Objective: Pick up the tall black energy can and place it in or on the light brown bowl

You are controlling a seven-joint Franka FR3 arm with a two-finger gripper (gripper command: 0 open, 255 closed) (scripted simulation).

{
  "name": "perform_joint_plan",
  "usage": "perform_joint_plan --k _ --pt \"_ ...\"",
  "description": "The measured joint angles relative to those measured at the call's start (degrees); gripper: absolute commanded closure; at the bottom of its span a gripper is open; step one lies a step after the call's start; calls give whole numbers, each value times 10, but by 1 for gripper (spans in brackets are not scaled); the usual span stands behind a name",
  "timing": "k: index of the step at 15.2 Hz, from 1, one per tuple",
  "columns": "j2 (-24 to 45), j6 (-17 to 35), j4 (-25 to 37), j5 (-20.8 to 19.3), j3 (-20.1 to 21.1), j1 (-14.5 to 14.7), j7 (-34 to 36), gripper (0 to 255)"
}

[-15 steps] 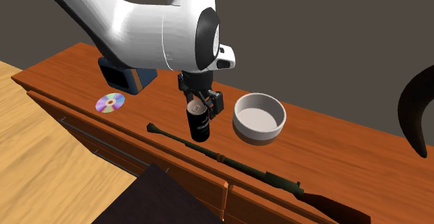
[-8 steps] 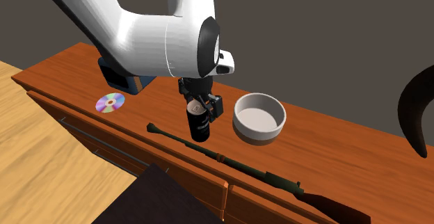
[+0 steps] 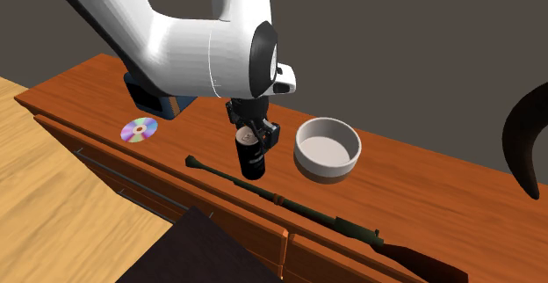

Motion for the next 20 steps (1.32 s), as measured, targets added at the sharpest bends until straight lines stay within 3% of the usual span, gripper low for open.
perform_joint_plan --k 6,20 --pt "-11 -9 -1 7 3 -3 -6 255" --pt "-107 -114 14 67 18 -11 -49 255"
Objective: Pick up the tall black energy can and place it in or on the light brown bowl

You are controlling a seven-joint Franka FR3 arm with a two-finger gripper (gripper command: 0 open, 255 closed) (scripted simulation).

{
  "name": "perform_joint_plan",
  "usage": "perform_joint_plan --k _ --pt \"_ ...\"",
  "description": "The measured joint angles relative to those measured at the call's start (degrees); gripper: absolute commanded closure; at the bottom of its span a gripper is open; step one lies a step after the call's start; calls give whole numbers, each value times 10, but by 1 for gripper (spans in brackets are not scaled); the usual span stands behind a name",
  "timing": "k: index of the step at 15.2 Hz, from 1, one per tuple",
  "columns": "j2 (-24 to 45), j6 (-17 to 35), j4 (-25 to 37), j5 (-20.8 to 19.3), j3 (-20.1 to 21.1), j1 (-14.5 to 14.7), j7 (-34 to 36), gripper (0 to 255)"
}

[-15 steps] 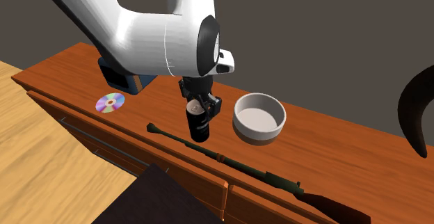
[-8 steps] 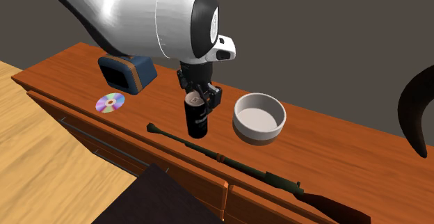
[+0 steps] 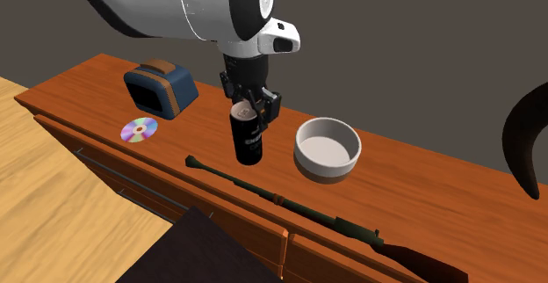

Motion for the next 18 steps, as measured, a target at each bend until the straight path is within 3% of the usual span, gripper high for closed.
perform_joint_plan --k 14,18 --pt "-77 -108 36 34 -2 1 -23 255" --pt "-55 -127 75 21 -25 -20 -58 255"
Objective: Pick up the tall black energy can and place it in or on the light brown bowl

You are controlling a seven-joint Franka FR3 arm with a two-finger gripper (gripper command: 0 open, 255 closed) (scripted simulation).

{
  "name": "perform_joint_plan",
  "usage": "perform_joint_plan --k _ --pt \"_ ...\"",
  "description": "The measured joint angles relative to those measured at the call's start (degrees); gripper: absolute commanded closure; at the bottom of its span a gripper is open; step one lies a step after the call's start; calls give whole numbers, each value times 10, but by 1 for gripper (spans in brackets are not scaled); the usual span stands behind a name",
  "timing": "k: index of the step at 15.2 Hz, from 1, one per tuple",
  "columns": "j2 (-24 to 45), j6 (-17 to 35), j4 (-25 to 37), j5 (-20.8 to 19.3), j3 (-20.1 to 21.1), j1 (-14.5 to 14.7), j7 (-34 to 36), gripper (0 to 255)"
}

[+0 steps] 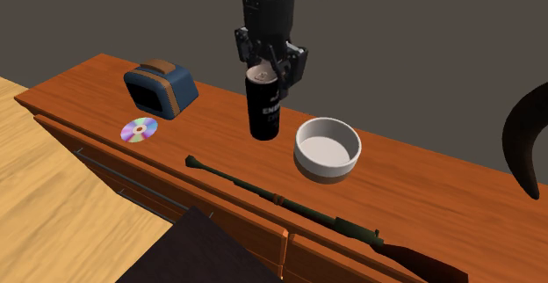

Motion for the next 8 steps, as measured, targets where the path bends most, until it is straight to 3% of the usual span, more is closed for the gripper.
perform_joint_plan --k 8 --pt "71 -46 114 -25 -46 -45 -77 255"
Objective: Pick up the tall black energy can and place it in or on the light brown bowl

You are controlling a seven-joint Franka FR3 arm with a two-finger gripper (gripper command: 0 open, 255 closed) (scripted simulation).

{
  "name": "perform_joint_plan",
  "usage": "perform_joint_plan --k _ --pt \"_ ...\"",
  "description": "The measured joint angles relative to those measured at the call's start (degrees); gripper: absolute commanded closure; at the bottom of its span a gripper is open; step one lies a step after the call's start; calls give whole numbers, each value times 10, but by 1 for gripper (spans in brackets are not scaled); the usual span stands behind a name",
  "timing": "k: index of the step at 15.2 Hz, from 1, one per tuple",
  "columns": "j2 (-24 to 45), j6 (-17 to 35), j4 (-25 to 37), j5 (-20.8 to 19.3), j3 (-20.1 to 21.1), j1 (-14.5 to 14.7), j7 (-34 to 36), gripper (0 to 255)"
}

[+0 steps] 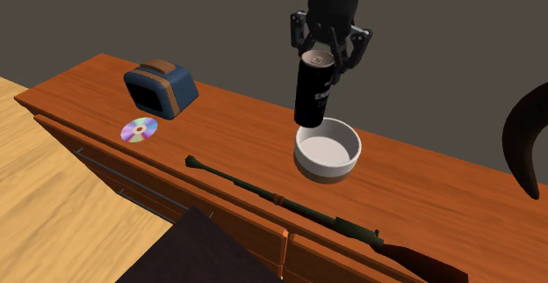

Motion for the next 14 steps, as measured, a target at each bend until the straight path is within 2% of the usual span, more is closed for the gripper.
perform_joint_plan --k 4,14 --pt "49 -21 69 -10 -18 -19 -33 255" --pt "88 37 49 -20 -24 -22 -36 255"
